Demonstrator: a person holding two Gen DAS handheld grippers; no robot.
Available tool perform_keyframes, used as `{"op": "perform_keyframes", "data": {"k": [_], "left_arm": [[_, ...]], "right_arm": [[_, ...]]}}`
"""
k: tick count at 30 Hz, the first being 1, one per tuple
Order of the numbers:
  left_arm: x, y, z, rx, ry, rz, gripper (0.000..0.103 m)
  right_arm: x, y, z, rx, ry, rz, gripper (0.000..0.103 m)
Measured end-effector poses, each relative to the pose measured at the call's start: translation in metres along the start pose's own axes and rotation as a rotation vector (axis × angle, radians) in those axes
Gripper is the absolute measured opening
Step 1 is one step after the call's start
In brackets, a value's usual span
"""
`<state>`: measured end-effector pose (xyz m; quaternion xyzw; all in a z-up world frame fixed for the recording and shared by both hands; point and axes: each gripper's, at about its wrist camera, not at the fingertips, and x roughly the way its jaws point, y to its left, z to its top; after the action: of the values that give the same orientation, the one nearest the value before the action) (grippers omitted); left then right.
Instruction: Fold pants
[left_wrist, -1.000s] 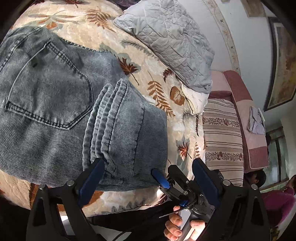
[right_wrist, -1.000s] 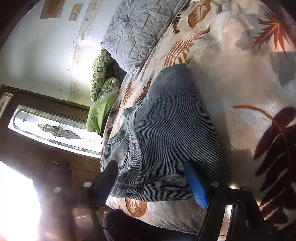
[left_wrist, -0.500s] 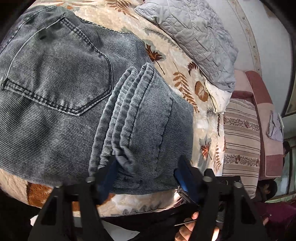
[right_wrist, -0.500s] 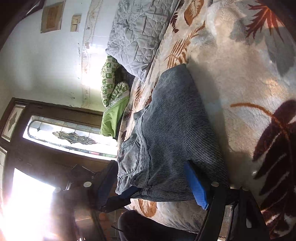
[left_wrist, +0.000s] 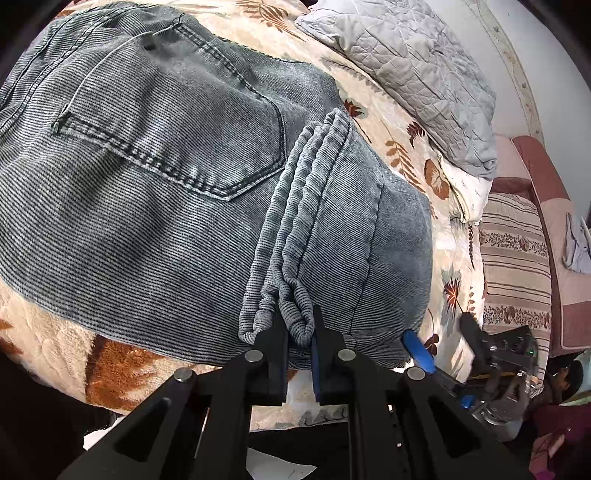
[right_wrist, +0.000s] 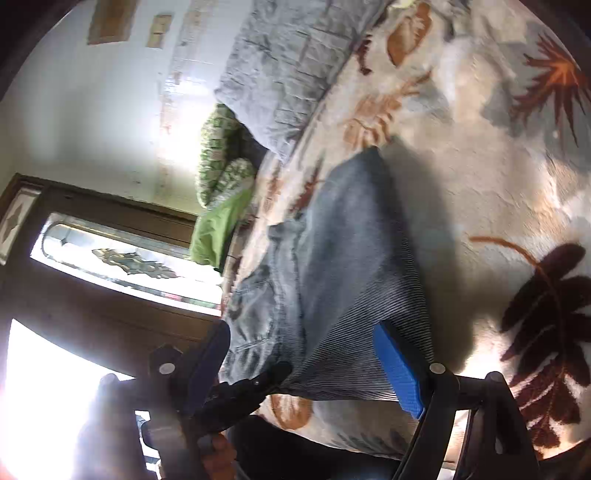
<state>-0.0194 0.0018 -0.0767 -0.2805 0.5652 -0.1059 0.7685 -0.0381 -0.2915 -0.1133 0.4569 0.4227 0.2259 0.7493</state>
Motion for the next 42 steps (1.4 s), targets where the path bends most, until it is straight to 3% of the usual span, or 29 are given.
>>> {"op": "perform_keyframes", "data": {"k": [3,6,11,12,14,16,18,22,25,27,29,31,33,35,38,42], "left_arm": [[-0.009,-0.007,0.002,0.046,0.000,-0.017,0.013],[-0.013,-0.014,0.002,0.100,-0.020,-0.003,0.017],[-0.004,-0.009,0.003,0.087,0.007,-0.005,0.018],[-0.006,-0.008,0.003,0.083,0.013,-0.012,0.018],[-0.014,-0.009,0.004,0.081,0.013,-0.032,0.025],[-0.032,-0.015,0.002,0.123,-0.050,-0.003,0.041],[-0.050,-0.024,0.003,0.154,-0.135,0.012,0.054],[-0.054,-0.049,0.011,0.245,-0.186,-0.019,0.055],[-0.027,-0.050,0.014,0.274,-0.149,0.072,0.055],[0.007,-0.041,0.015,0.274,-0.058,0.182,0.055],[0.012,-0.040,0.011,0.315,-0.088,0.219,0.055],[0.005,-0.051,0.010,0.345,-0.086,0.230,0.056],[-0.007,-0.060,0.010,0.368,-0.134,0.176,0.061],[-0.008,-0.064,0.009,0.397,-0.160,0.190,0.074],[0.023,-0.053,0.010,0.407,-0.065,0.280,0.075],[0.024,-0.056,0.003,0.454,-0.108,0.293,0.076]], "right_arm": [[-0.006,-0.005,0.009,0.055,0.010,0.019,0.080],[-0.018,0.017,0.025,-0.011,-0.023,0.024,0.080],[0.012,0.033,0.074,0.017,0.053,0.144,0.080],[0.025,0.028,0.085,0.031,0.063,0.118,0.081],[0.053,0.004,0.102,0.075,0.096,-0.016,0.081],[0.060,-0.007,0.110,0.126,0.087,0.030,0.080],[0.048,0.007,0.109,0.097,0.069,0.050,0.080],[0.022,0.021,0.091,0.061,0.059,0.081,0.080],[0.003,0.015,0.061,0.068,0.069,0.071,0.080],[-0.003,0.001,0.040,0.095,0.087,0.091,0.081],[0.006,-0.018,0.024,0.126,0.150,0.037,0.080],[0.000,-0.023,0.023,0.142,0.128,0.076,0.080],[-0.002,-0.012,0.033,0.123,0.138,0.040,0.080],[-0.002,0.007,0.048,0.062,0.123,0.051,0.080],[0.012,0.026,0.078,0.023,0.109,0.075,0.080],[0.053,0.024,0.124,0.015,0.080,0.044,0.082]]}}
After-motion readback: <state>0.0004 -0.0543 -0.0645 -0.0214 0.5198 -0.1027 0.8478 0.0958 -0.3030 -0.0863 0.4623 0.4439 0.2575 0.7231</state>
